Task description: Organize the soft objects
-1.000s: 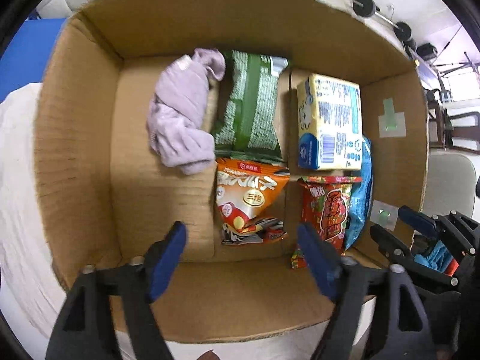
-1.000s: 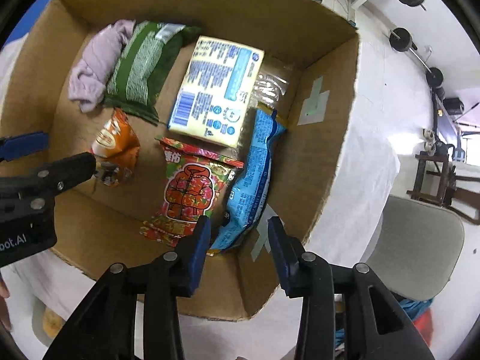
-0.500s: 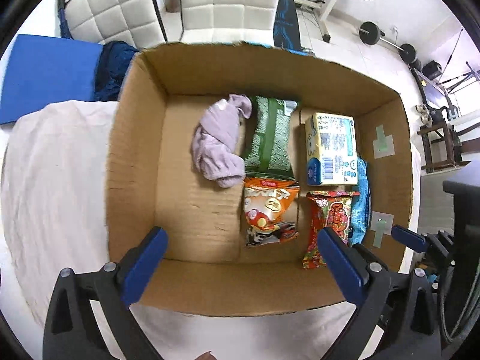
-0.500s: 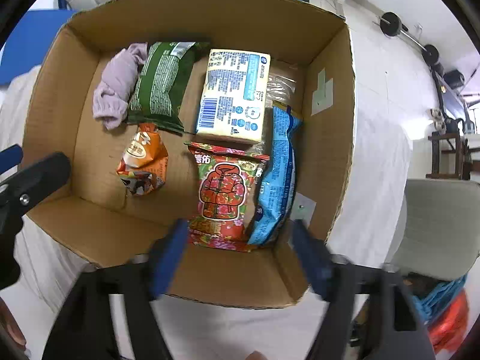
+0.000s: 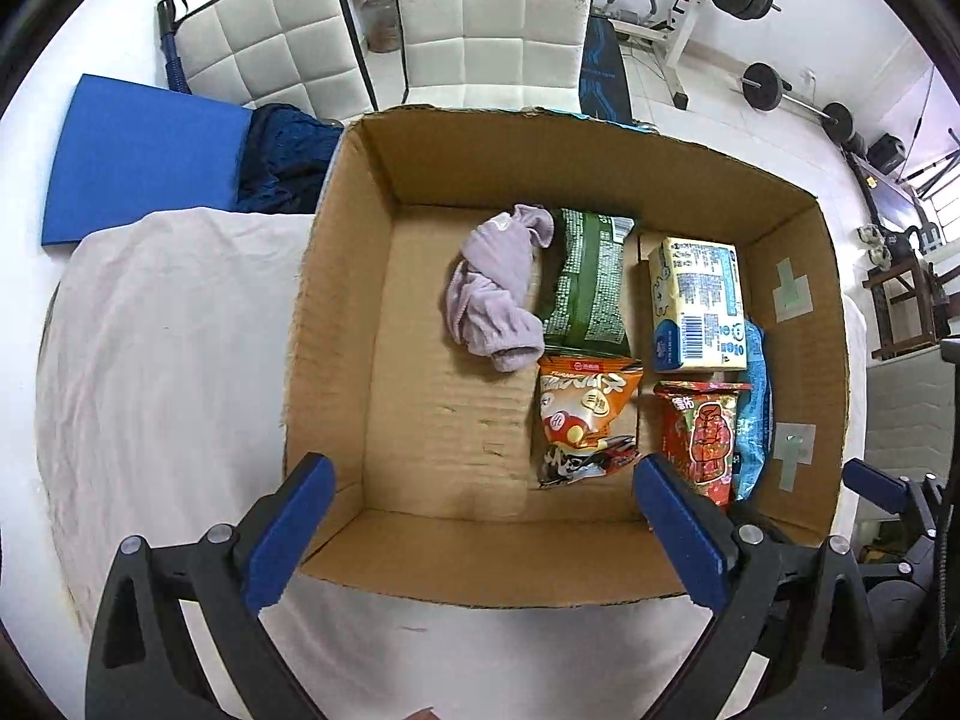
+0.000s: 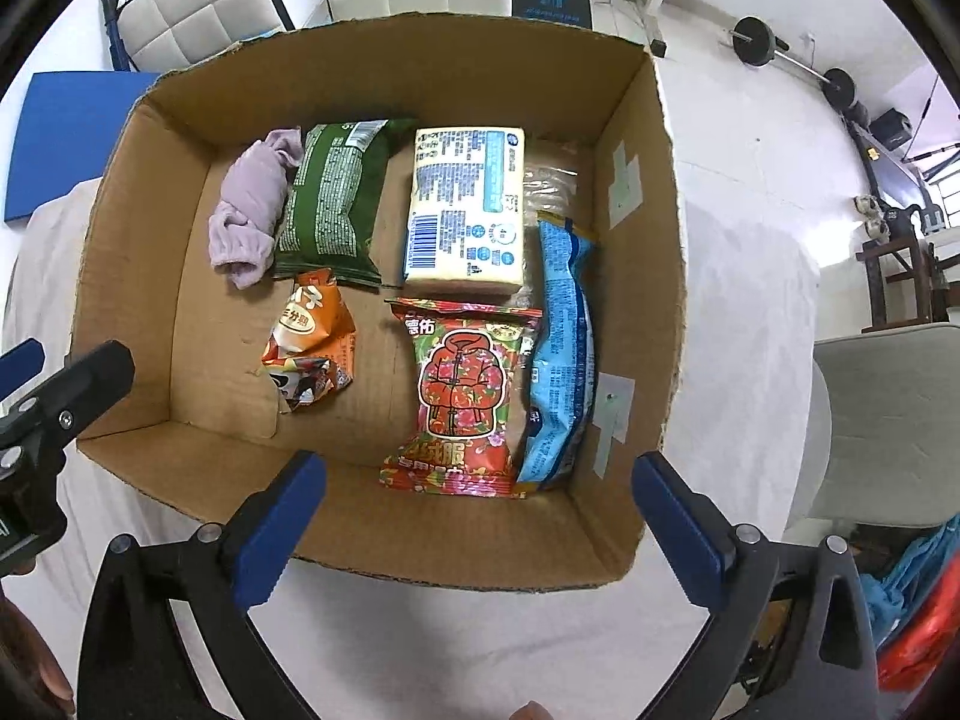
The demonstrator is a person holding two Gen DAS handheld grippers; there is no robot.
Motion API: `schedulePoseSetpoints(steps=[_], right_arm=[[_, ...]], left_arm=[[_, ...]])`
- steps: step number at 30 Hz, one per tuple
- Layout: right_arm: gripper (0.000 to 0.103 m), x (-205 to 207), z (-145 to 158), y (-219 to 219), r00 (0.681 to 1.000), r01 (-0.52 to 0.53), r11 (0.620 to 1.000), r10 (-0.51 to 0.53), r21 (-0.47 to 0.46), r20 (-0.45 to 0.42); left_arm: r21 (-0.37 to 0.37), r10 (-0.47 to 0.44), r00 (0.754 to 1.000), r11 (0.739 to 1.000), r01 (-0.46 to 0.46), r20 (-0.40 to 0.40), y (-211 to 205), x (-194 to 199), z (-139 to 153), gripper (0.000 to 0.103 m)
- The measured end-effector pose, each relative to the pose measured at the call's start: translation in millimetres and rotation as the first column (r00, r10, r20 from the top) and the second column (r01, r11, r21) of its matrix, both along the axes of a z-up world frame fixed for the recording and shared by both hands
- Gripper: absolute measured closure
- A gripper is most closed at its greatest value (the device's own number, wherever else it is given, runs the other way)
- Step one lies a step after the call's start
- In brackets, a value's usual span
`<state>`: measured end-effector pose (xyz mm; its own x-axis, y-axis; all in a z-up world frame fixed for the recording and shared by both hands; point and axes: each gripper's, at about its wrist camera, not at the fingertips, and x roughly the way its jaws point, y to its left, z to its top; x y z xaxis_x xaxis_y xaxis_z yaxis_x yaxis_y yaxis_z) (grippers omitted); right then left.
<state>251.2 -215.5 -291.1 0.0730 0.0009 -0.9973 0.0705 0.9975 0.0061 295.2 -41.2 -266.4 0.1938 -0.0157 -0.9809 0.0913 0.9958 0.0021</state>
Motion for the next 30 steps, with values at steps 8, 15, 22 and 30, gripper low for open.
schedulePoseSetpoints(steps=[8, 15, 22, 30], right_arm=[[0.0, -8, 18, -1, 0.999, 0.02, 1.0, -0.021, 0.014, 0.039], [0.0, -29, 41, 1, 0.997, 0.005, 1.0, -0.005, -0.003, 0.08], [0.0, -69, 85, 2, 0.989, 0.002, 1.0, -0.005, 0.021, 0.15], [0.0, -130, 145, 0, 0.967, 0.001, 0.999, -0.011, 0.04, 0.253]], left_arm=[[0.015, -0.003, 0.999, 1.0, 0.003, 0.04, 1, -11, 15, 0.001], [0.027, -0.005, 0.995, 1.0, 0.002, 0.1, -3, -35, 42, 0.001], [0.011, 0.008, 0.985, 1.0, -0.01, 0.174, -3, -67, 82, 0.001], [0.014, 0.0, 0.969, 1.0, -0.003, 0.248, 3, -110, 140, 0.001]])
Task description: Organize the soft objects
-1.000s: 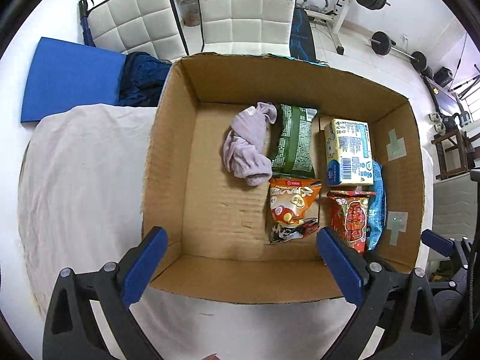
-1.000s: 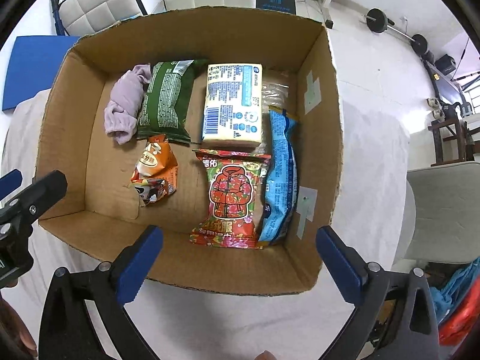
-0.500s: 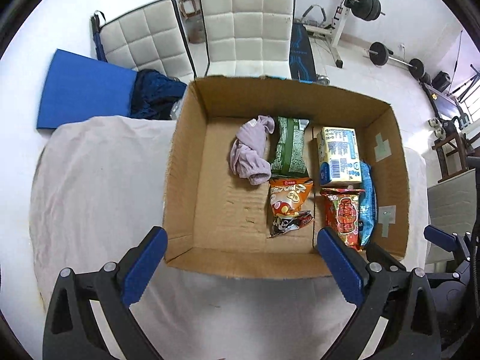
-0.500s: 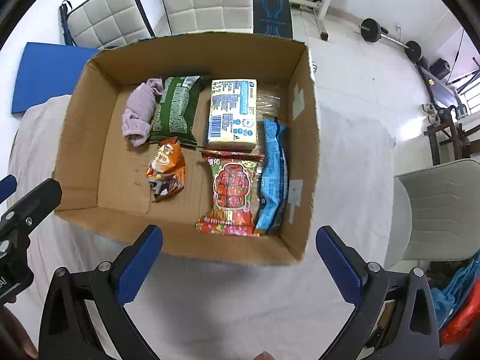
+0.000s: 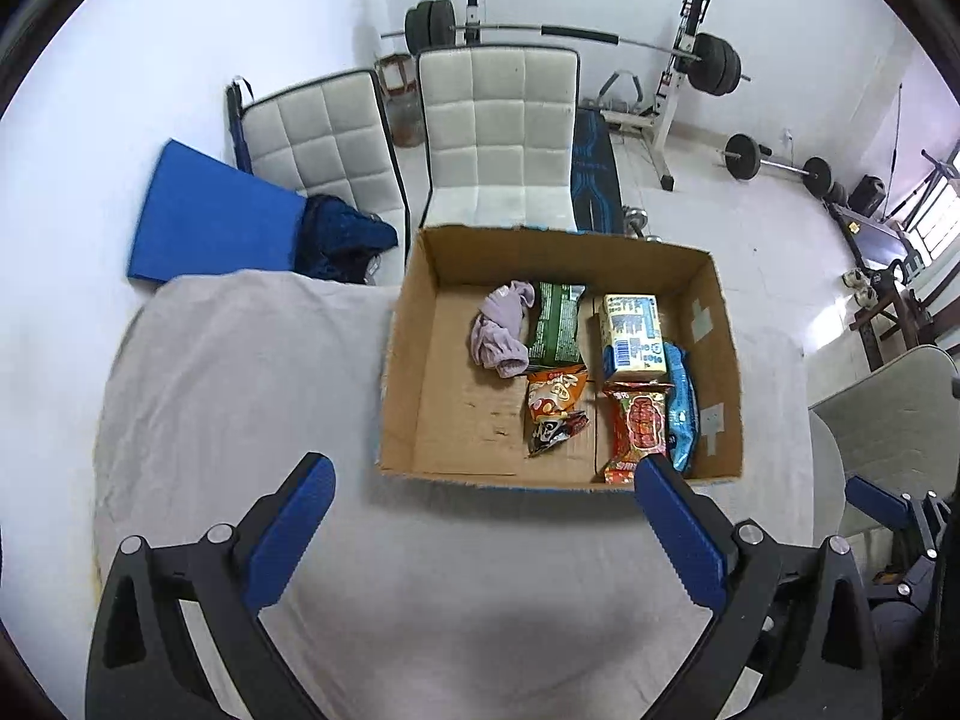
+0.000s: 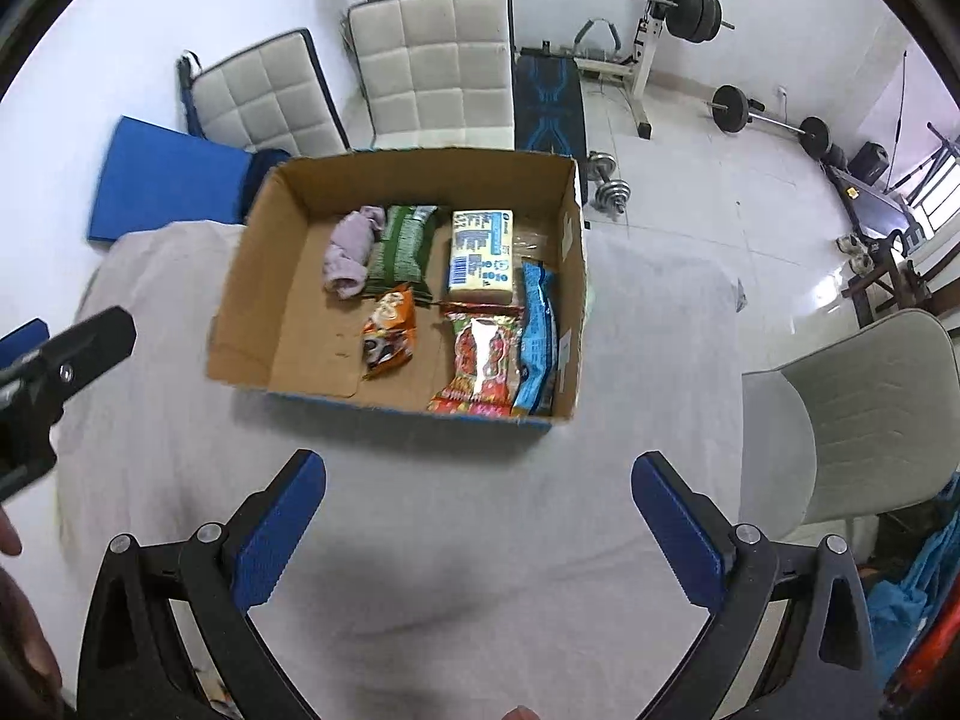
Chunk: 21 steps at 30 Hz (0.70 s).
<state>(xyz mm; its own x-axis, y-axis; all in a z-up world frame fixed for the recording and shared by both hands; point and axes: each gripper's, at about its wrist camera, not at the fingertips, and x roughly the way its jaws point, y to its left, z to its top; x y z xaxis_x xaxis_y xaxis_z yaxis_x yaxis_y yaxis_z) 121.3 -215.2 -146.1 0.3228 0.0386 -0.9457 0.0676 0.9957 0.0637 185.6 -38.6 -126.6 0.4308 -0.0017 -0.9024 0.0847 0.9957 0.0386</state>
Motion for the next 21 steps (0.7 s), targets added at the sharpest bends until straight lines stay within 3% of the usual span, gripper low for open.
schedulePoseSetpoints(steps=[6, 10, 21], right_arm=[[0.0, -47, 51, -6, 0.998, 0.012, 0.998, -0.016, 0.057, 0.064], [0.0, -81, 82, -7, 0.992, 0.025, 0.999, -0.029, 0.035, 0.124], [0.0, -141, 129, -14, 0.981, 0.052, 0.997, -0.061, 0.051, 0.184]], left_arm=[[-0.029, 0.03, 0.998, 0.999, -0.028, 0.052, 12, -43, 41, 0.001], [-0.047, 0.03, 0.997, 0.999, -0.027, 0.068, 15, -73, 62, 0.001], [-0.024, -0.001, 0.994, 1.0, 0.003, 0.106, 12, -127, 102, 0.001]])
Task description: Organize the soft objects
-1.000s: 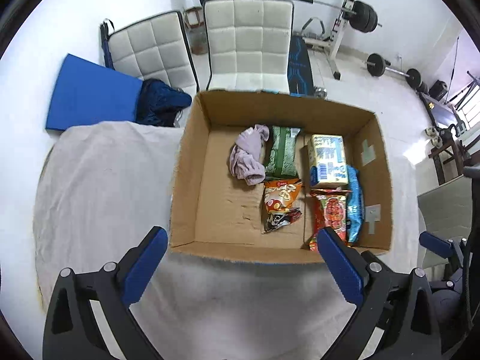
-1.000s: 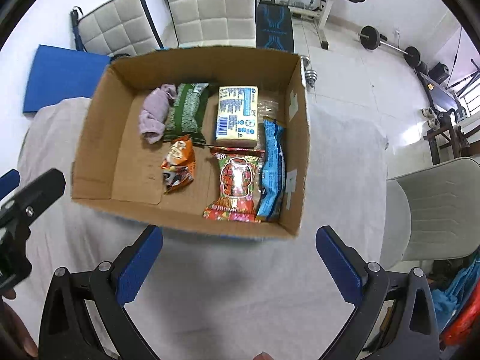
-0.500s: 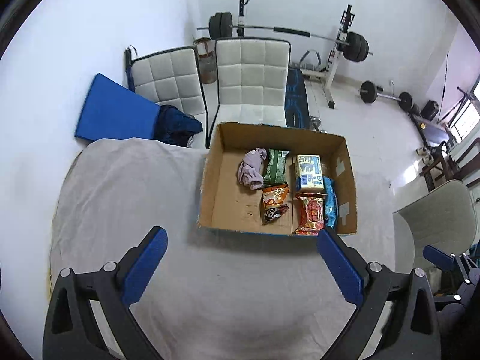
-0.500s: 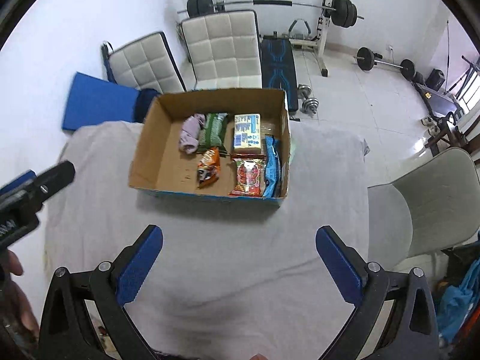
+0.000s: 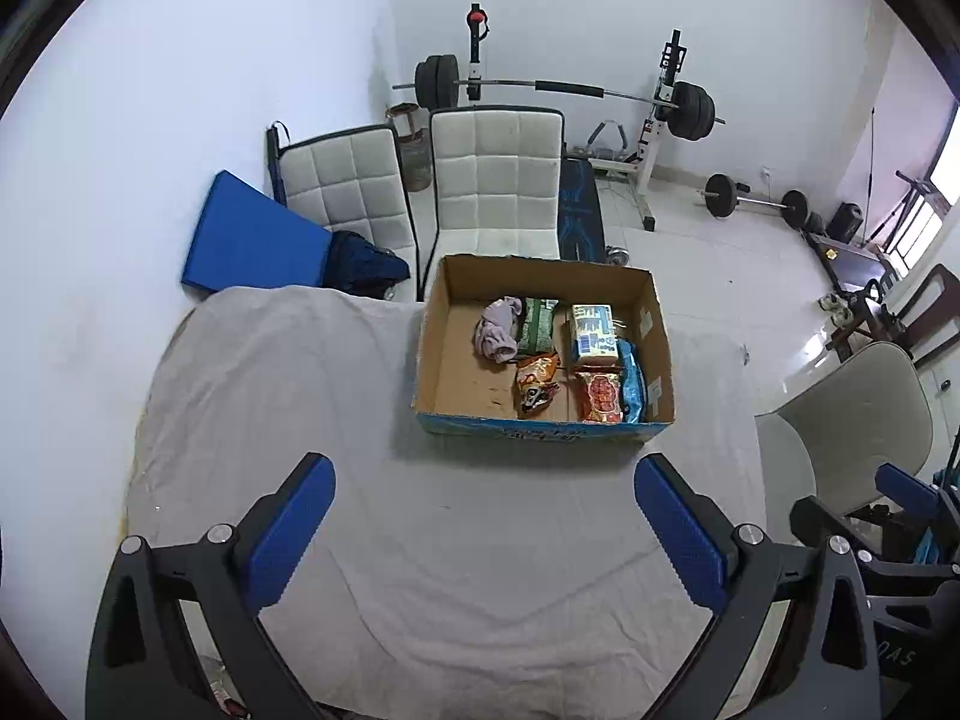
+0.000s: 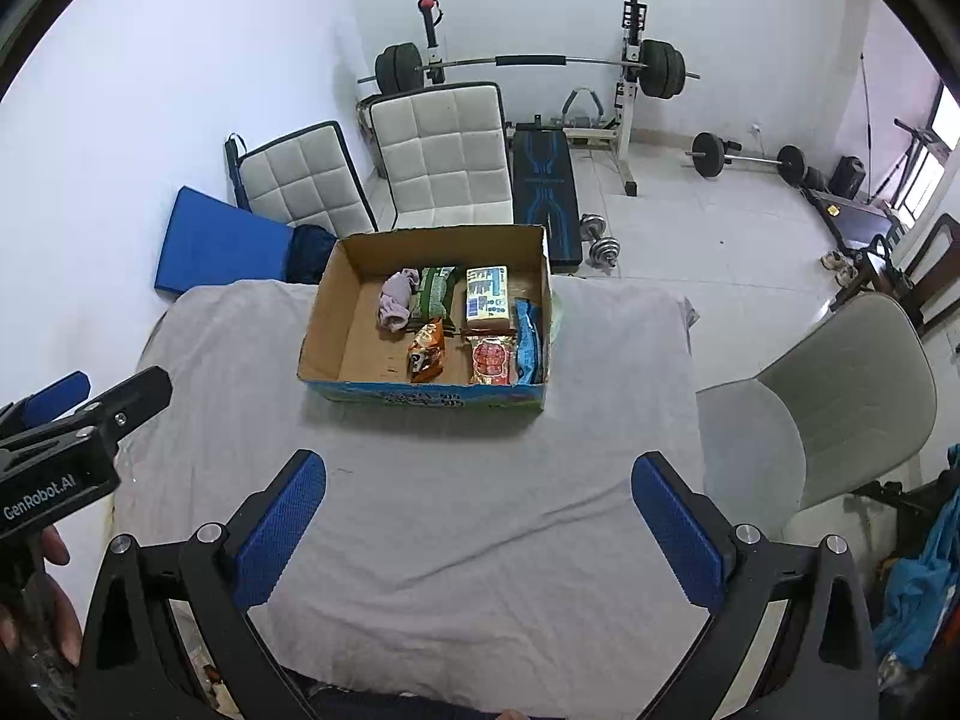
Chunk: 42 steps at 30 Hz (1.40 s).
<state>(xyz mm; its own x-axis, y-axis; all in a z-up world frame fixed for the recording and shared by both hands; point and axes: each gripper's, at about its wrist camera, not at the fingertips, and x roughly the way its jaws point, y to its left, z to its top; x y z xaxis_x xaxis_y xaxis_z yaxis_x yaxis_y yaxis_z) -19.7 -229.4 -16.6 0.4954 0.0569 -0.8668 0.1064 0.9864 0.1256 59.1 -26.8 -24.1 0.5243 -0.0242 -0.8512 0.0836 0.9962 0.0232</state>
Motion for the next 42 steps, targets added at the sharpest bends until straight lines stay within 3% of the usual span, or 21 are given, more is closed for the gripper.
schedulePoseSetpoints(steps=[14, 27, 42], right_arm=[[0.0, -19, 24, -3, 0.999, 0.02, 1.0, -0.02, 0.004, 0.026], [0.0, 21, 25, 0, 0.997, 0.056, 0.998, -0.054, -0.033, 0.062], [0.0, 44, 28, -6, 0.996, 0.071, 0.995, -0.066, -0.076, 0.065]], left_arm=[[-0.007, 0.022, 0.998, 1.0, -0.022, 0.051, 8, -22, 20, 0.001], [-0.001, 0.039, 0.993, 0.999, -0.039, 0.113, 5, 14, 20, 0.001], [0.027, 0.013, 0.995, 1.0, -0.016, 0.104, -4, 22, 16, 0.001]])
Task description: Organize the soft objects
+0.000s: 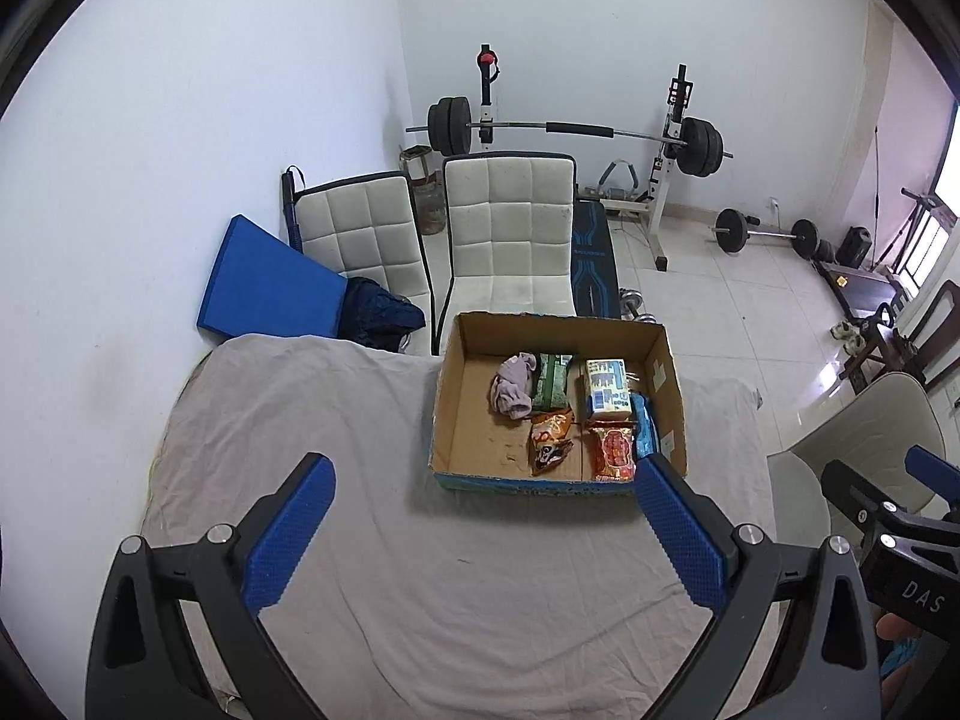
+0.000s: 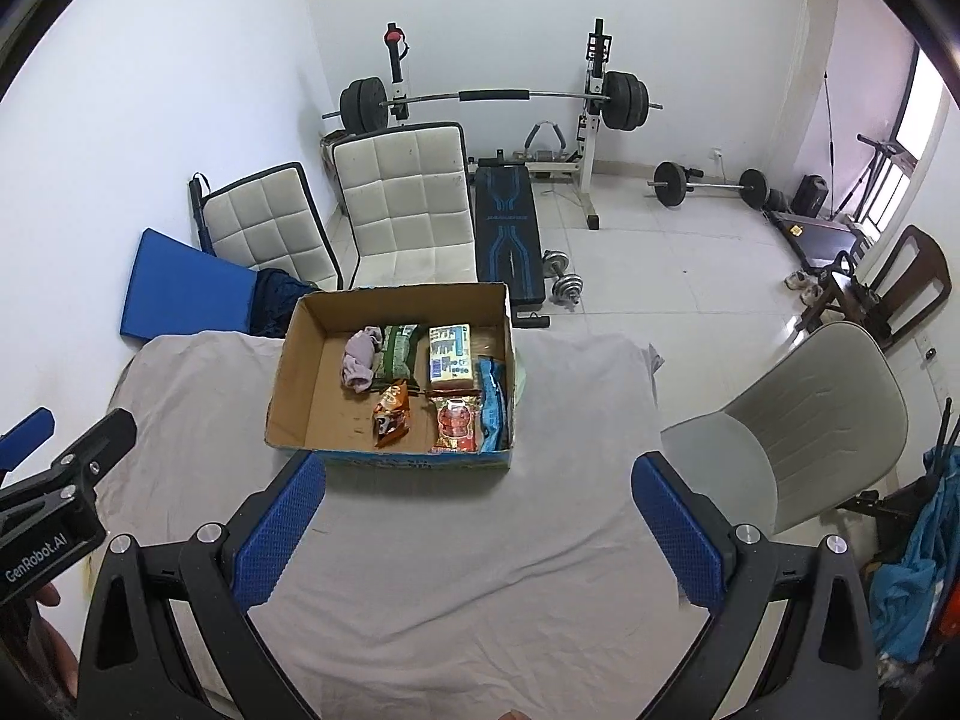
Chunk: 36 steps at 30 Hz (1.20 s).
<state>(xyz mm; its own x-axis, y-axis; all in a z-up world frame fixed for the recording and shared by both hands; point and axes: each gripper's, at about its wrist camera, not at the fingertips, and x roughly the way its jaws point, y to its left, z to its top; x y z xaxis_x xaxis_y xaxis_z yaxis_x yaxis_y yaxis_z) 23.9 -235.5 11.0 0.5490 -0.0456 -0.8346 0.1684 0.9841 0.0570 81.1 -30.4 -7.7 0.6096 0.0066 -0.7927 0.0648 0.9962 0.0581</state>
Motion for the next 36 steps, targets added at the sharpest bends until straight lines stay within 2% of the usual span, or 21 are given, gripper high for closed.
schedulePoseSetpoints(steps=[36], right_arm=[[0.0, 3.4, -1.4, 1.6, 1.0, -0.022, 0.999, 0.022, -0.026, -0.017]], left_arm=[[-0.018, 0.007, 1.0, 1.0, -0.007, -0.021, -5.3, 1.2, -9.0, 0.001]])
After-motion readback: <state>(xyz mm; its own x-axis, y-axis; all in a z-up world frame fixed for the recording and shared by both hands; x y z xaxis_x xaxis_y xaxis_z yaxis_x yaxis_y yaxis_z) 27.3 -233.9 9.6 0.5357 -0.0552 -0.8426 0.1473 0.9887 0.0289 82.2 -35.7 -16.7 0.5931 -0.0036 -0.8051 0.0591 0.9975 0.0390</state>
